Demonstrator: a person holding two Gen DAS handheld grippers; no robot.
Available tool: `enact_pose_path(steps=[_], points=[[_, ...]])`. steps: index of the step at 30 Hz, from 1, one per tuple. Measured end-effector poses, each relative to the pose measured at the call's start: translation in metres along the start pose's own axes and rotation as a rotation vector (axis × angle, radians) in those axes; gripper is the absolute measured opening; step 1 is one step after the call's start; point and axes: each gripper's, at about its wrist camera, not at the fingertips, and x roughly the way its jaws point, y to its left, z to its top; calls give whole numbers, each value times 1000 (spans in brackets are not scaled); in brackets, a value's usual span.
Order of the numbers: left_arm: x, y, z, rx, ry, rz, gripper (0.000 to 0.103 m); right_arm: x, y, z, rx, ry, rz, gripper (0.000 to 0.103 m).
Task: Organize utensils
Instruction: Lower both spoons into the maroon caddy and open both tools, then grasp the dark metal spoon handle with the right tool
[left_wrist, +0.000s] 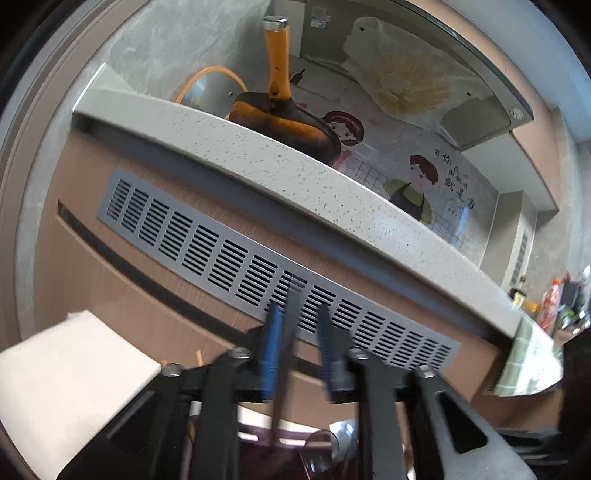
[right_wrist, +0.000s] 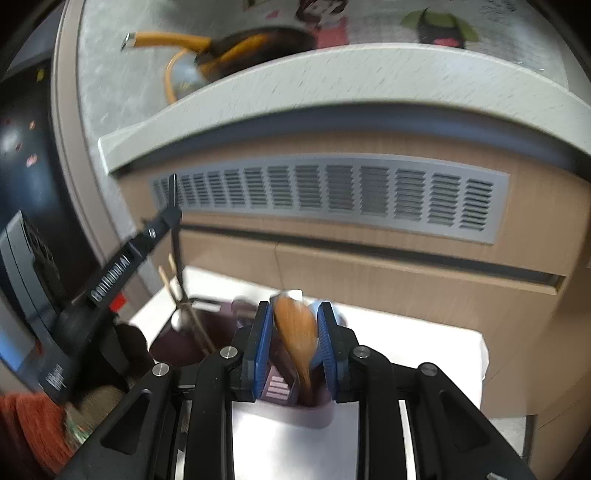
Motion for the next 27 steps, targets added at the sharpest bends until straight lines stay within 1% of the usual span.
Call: enact_pose_path(steps=[1, 2, 4, 5, 7, 9, 11, 14, 16, 17, 18, 19, 20, 21, 22, 24, 27], points=[[-4, 4, 3, -24, 10, -28, 49, 1, 1, -1, -8, 8, -2, 24], [-10, 9, 7, -45, 19, -45, 56, 1, 3, -2, -19, 11, -13, 24], [-21, 13, 15, -52, 26, -42, 56, -3, 5, -2, -25, -3, -48, 24], [-30, 16, 20, -38, 28, -29, 56, -8, 6, -1, -22, -22, -65, 24], [-44, 18, 29, 0, 34, 2, 56, -26, 9, 1, -10, -80, -80, 25], [-59, 24, 36, 41, 66, 22, 56, -45, 15, 2, 0, -132, -99, 29], [-75, 32, 39, 80, 130, 43, 57, -55, 21, 3, -4, -146, -127, 29], [-94, 44, 32, 175, 246, 108, 57, -65, 40, -9, -33, -135, -182, 29], [-110, 59, 20, 209, 318, 156, 57, -64, 57, -26, -65, -90, -217, 29], [-118, 68, 16, 204, 347, 168, 57, -61, 65, -34, -85, -68, -218, 29], [-124, 79, 11, 193, 396, 174, 57, -55, 79, -50, -120, -25, -199, 29], [-130, 87, 6, 186, 438, 179, 57, -48, 89, -59, -141, 9, -172, 29], [-136, 96, 1, 182, 482, 189, 57, -39, 101, -73, -168, 65, -120, 29], [-141, 104, -4, 180, 522, 204, 57, -33, 109, -84, -182, 100, -85, 29], [-147, 112, -9, 177, 551, 217, 57, -23, 120, -97, -202, 151, -36, 29], [-156, 123, -15, 181, 583, 246, 57, -2, 141, -116, -239, 238, 31, 29], [-164, 137, -19, 205, 607, 299, 57, 24, 171, -129, -324, 324, 107, 29]])
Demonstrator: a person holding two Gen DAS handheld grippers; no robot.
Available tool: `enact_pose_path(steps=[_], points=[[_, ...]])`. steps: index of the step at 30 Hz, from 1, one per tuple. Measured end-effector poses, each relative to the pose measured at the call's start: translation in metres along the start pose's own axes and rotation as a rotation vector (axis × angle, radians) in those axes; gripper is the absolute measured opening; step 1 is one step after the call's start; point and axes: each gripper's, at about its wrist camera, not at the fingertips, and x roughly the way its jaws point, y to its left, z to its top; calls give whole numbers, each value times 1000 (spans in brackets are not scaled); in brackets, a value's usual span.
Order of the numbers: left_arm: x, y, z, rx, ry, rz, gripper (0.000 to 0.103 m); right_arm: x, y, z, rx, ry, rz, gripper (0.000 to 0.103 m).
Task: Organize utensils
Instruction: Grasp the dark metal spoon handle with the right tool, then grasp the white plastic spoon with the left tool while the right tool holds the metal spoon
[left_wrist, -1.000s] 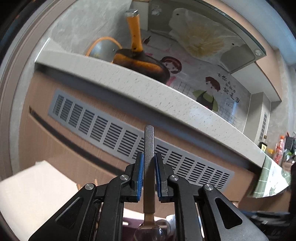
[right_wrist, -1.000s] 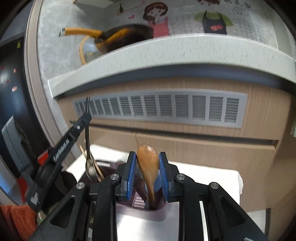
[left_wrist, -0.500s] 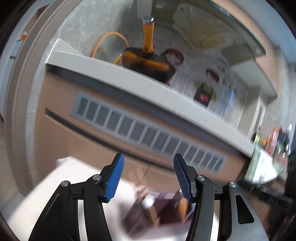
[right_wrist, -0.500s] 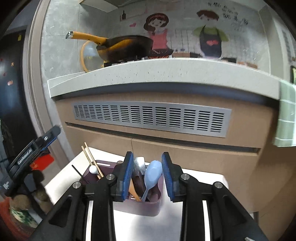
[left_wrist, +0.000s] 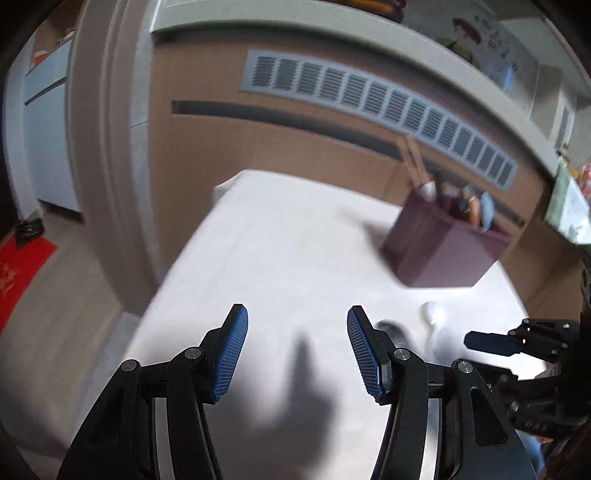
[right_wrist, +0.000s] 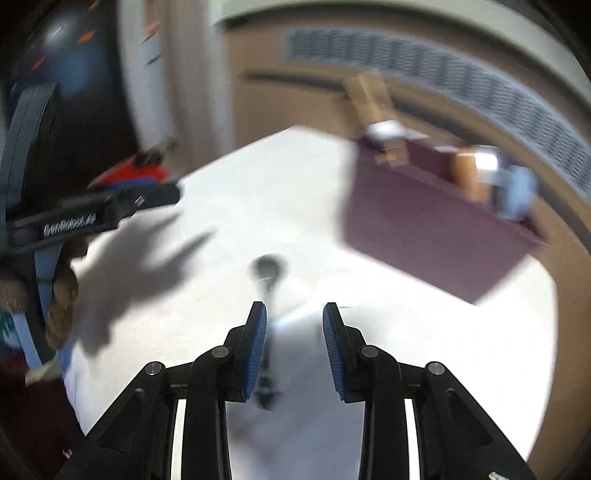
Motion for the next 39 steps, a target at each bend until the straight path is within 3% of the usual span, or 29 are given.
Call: enact_pose_path(steps=[5, 12, 16, 21, 28, 35, 39], points=[[1, 21, -7, -46, 15, 11, 57, 31, 24, 8, -81, 50, 20, 27], [7, 23, -6, -59, 30, -6, 57, 59, 7, 18, -7, 92, -19, 27], [7, 20, -6, -54, 36, -9, 57, 64, -5, 24, 41, 72, 11, 27], [8, 13, -8, -34, 51, -12, 57, 54, -6, 17, 48, 53, -32, 24], [14, -7, -12, 8, 78, -40, 57, -7, -43, -26, 171, -19, -84, 24], [22, -41, -15, 75, 122, -100, 57, -39, -89, -77, 341, -11, -198, 24], [36, -65, -15, 123, 181, -206, 57, -47, -101, -102, 426, -3, -240, 24]])
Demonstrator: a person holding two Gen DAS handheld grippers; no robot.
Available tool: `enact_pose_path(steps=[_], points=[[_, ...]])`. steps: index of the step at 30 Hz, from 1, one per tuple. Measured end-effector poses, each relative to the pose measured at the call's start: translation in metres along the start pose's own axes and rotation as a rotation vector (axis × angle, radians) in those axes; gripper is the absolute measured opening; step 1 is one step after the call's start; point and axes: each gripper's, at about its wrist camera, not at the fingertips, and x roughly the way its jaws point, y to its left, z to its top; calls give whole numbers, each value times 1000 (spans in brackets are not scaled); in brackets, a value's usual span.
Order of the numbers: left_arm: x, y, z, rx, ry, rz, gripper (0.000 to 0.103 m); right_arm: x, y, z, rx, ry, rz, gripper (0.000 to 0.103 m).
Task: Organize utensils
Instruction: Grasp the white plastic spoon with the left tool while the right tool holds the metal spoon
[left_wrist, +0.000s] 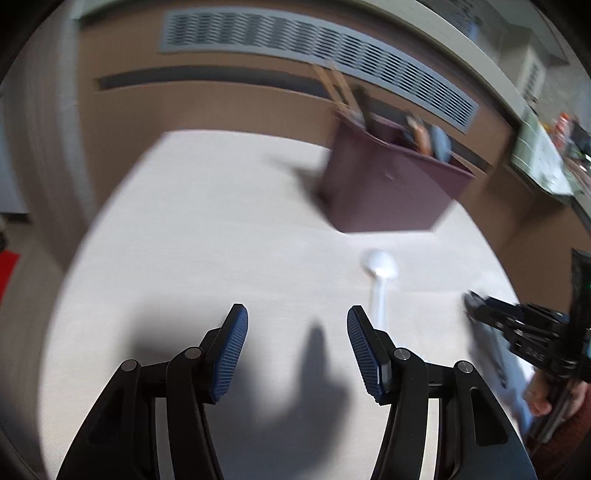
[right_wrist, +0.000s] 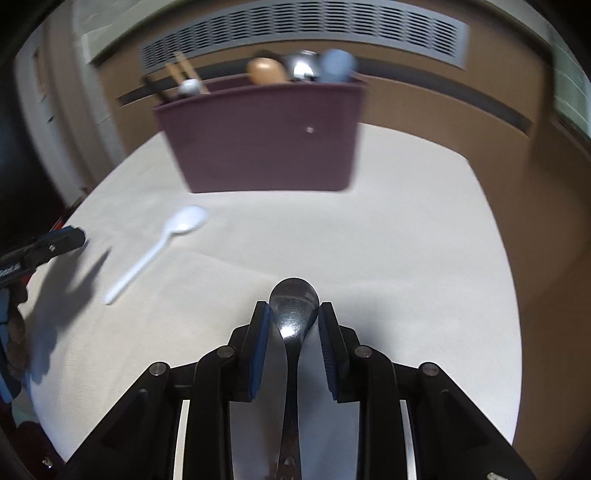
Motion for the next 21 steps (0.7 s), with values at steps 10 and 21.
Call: enact_pose_path(steps=[10, 21], points=[[69, -59, 28, 173, 111, -62, 57, 14, 4, 1, 37, 17, -20, 25], [95, -79, 44, 251, 106, -8, 57, 13, 9, -5, 3, -7, -48, 27]])
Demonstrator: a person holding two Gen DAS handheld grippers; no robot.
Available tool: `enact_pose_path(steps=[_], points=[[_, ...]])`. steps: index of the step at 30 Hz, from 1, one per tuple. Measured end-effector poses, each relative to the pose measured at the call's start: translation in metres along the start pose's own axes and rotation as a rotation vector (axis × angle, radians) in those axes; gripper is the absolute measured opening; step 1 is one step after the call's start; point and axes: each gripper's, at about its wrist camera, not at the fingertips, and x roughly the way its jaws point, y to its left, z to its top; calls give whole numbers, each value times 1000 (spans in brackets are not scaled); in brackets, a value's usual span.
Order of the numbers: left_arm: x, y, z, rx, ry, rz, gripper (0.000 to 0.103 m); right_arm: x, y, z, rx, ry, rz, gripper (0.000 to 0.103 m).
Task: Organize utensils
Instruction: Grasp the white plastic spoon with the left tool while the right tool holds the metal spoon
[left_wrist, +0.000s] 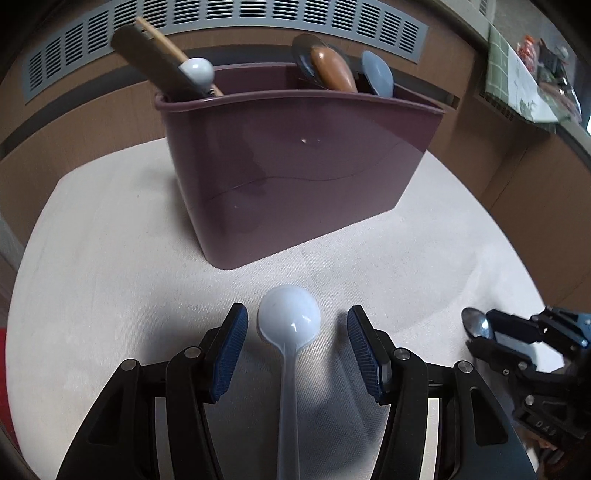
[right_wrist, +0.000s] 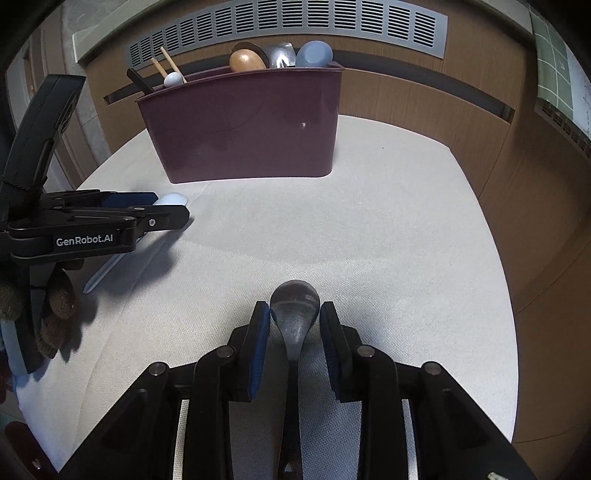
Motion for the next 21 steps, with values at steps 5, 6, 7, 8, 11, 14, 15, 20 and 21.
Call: enact_pose_path(steps=[5, 6, 7, 8, 11, 14, 15, 20, 21], points=[[1, 4, 4, -2, 20, -30, 57, 3, 3, 2, 6, 3, -8, 27], [1, 6, 6, -18, 21, -43, 57, 3, 3, 2, 7, 2, -6, 27], [1, 7, 7, -31, 22, -52, 56, 3, 3, 2, 9, 1, -2, 27], [1, 9, 7, -36, 20, -55, 56, 3, 2, 1, 11, -1, 1, 27], [2, 6, 8, -8, 14, -17, 49, 2, -1, -1, 14, -8, 14, 28], [3, -2, 8, 45, 13, 42, 45, 1, -3, -4, 1, -18, 31, 28], [4, -5, 10, 58, 16, 52, 44, 1, -3, -4, 0, -19, 36, 28], [-2, -3, 5, 40, 12, 39, 35, 6, -6, 3, 4, 8, 42, 27], [-5, -1, 1, 32, 9, 31, 35, 7, -4, 6, -7, 16, 27, 27]])
